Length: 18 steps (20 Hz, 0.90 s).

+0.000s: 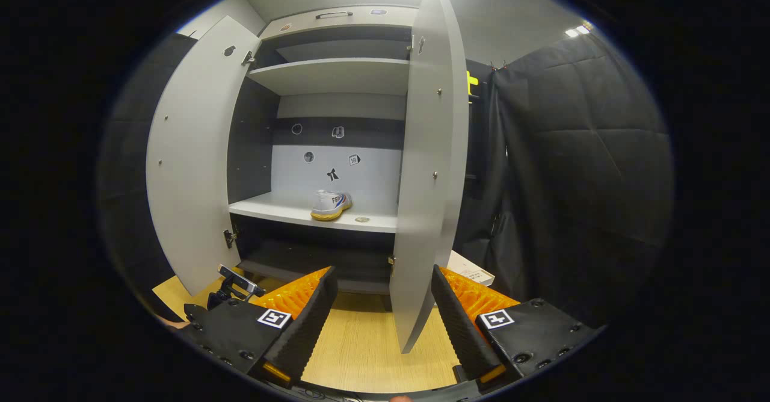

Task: Grab one shoe with the right hand and put it into the shoe cabinet, grab the other shoe with the left hand and put it into the shoe cabinet; then close the right door with the right hand and the left door with the left hand.

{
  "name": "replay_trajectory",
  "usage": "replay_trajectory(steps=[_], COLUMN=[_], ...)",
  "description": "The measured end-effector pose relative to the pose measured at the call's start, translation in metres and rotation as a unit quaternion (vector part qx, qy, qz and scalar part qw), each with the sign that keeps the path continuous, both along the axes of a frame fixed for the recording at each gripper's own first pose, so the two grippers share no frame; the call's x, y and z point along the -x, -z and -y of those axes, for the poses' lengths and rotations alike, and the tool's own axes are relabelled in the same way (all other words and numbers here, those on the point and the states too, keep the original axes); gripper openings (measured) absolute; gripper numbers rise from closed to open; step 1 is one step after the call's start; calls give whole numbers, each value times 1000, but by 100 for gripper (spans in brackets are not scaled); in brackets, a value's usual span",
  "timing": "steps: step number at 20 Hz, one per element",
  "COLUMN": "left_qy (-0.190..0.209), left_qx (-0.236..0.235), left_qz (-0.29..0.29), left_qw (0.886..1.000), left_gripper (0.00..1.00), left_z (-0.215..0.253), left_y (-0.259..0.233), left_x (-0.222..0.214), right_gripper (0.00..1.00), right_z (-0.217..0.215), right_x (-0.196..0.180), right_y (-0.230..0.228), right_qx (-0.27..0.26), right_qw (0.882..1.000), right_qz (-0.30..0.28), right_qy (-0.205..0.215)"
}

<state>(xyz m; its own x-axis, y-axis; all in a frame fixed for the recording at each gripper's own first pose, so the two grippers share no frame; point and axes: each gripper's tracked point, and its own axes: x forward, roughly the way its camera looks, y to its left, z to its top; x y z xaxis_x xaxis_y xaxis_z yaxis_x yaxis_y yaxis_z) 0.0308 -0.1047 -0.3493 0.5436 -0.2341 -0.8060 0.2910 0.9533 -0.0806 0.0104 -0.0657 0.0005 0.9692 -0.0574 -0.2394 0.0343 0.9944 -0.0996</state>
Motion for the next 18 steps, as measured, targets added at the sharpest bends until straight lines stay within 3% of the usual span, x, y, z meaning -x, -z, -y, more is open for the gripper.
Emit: replay_trajectory(steps=[1,2,4,8,12,18], left_qy=[1,2,-6,-8,-34,-37], left_qx=[8,29,50,54,67,42], left_qz=[-3,-9,-28,-33,-22,23], left_qw=[1000,1000,998,998,997,998], left_gripper=[72,75,49,44,7,1], left_z=[1,8,9,8,6,4], left_y=[4,5,5,8,2,-8], left_x=[1,0,7,4,5,-7], right_gripper=[98,98,98,98,98,97], right_z=[0,-1,0,-2,-3,3], right_x=[0,-1,-2,-5,-5,-4], right_y=[1,2,5,9,4,0], right_qx=[-4,-7,-12,-15,-15,-16], right_qw=[1000,1000,1000,1000,1000,1000], right_qz=[-1,-2,-6,-12,-5,3], right_qy=[0,0,-2,-4,-7,-3])
